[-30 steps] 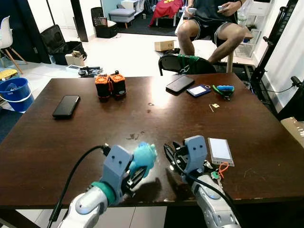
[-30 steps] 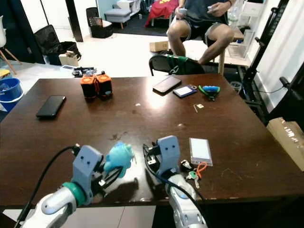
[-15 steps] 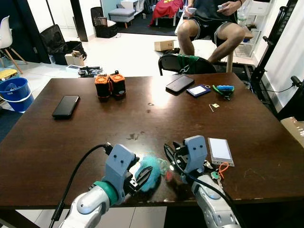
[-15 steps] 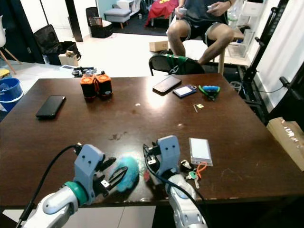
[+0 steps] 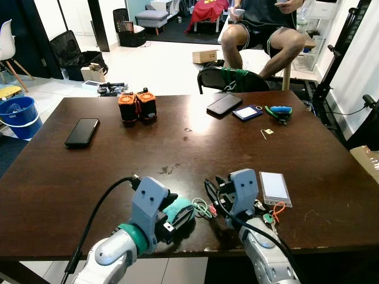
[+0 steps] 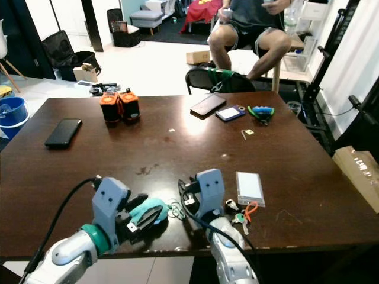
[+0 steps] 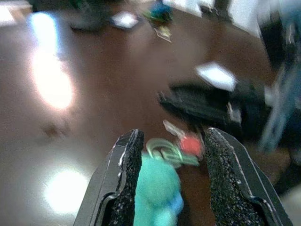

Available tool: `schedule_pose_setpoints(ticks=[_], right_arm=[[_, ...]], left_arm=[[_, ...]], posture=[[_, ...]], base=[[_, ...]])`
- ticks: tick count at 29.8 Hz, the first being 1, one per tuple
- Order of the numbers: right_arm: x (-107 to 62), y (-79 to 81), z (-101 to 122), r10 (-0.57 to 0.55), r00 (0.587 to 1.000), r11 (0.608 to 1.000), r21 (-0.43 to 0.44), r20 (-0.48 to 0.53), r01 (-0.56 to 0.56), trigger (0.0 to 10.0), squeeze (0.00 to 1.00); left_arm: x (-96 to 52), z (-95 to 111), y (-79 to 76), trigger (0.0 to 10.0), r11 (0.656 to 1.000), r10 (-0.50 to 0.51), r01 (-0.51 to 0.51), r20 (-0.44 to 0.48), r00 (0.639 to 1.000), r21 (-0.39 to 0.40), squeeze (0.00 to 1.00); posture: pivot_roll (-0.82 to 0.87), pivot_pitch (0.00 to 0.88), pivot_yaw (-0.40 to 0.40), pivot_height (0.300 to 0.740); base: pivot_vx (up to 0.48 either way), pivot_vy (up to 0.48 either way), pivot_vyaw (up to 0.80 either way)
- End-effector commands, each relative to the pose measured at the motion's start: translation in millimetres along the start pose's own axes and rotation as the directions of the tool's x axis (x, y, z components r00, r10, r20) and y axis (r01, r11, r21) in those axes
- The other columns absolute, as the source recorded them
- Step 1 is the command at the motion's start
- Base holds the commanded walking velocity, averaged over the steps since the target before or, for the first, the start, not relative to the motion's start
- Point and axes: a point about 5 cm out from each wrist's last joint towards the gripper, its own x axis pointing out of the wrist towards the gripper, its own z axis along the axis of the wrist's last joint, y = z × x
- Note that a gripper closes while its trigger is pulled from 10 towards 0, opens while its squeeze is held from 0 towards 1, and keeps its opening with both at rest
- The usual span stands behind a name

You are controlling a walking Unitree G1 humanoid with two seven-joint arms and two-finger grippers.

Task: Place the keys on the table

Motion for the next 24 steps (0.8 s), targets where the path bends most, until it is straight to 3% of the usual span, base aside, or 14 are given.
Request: schedule_pose_setpoints(ticks=[1,3,5,6,8,10,12,14,15,18,24], right_arm=[[-0.1,2.6,-3,0.000,1.000,1.000,0.017,-0.011,0.000,10.0,0.00],[1.0,3.2,0,-0.003,1.000,0.999,0.035,0.014,0.003,10.0,0.00],[1.0,3.2,0,-0.003,1.000,0.999,0.035,0.014,0.003,10.0,0.00],[1.0,3.5,3,-0.006,0.999,0.999,0.051,0.034,0.005,10.0,0.00],[1.0,3.5,3,-0.006,0.999,0.999,0.051,0.034,0.005,10.0,0.00],[-0.7,3.7,11,-0.019,0.996,0.996,0.085,0.085,0.012,10.0,0.00],[-0.7,3.7,11,-0.019,0.996,0.996,0.085,0.085,0.012,10.0,0.00],[-10.1,-6.4,16,-0.141,0.979,0.985,0.125,0.146,0.123,10.0,0.00],[-10.1,-6.4,16,-0.141,0.979,0.985,0.125,0.146,0.123,10.0,0.00],[-27.2,-30.6,21,-0.342,0.921,0.936,0.152,0.185,0.317,10.0,0.00],[-31.4,-36.3,22,-0.373,0.907,0.926,0.136,0.194,0.352,10.0,0.00]], left_arm=[[-3.8,8,6.9,10.0,0.999,0.052,-0.051,0.036,0.998,-0.008,0.00],[-20.0,21,27.3,10.0,0.973,0.227,-0.230,0.105,0.968,0.021,0.00],[-20.0,21,27.3,10.0,0.973,0.227,-0.230,0.105,0.968,0.021,0.00],[-33.3,23,32.9,10.0,0.954,0.290,-0.297,0.126,0.949,0.042,0.00],[-33.3,23,32.9,10.0,0.954,0.290,-0.297,0.126,0.949,0.042,0.00],[-59.8,26,36.9,10.0,0.915,0.386,-0.398,0.152,0.910,0.058,0.00],[-59.8,26,36.9,10.0,0.915,0.386,-0.398,0.152,0.910,0.058,0.00],[-80.8,29,36.3,10.0,0.871,0.479,-0.490,0.157,0.864,0.041,0.00],[-80.8,29,36.3,10.0,0.871,0.479,-0.490,0.157,0.864,0.041,0.00],[-90.8,21,38.5,10.0,0.815,0.570,-0.577,0.112,0.814,0.043,0.00],[-89.8,17,38.9,10.0,0.808,0.583,-0.588,0.085,0.808,0.049,0.00]], posture=[[-0.12,0.079,0.125,0.740],[-0.12,0.065,0.130,0.740],[-0.12,0.065,0.130,0.740],[-0.12,0.052,0.127,0.740],[-0.12,0.052,0.127,0.740],[-0.12,0.042,0.117,0.740],[-0.12,0.042,0.117,0.740],[-0.10,0.036,0.104,0.740],[-0.10,0.036,0.104,0.740],[-0.10,0.034,0.103,0.740],[-0.10,0.034,0.103,0.740]], base=[[0.000,0.000,0.00],[0.000,0.000,0.00],[0.000,0.000,0.00],[0.000,0.000,0.00],[0.000,0.000,0.00],[0.000,0.000,0.00],[0.000,0.000,0.00],[0.000,0.000,0.00],[0.000,0.000,0.00],[0.000,0.000,0.00],[0.000,0.000,0.00]])
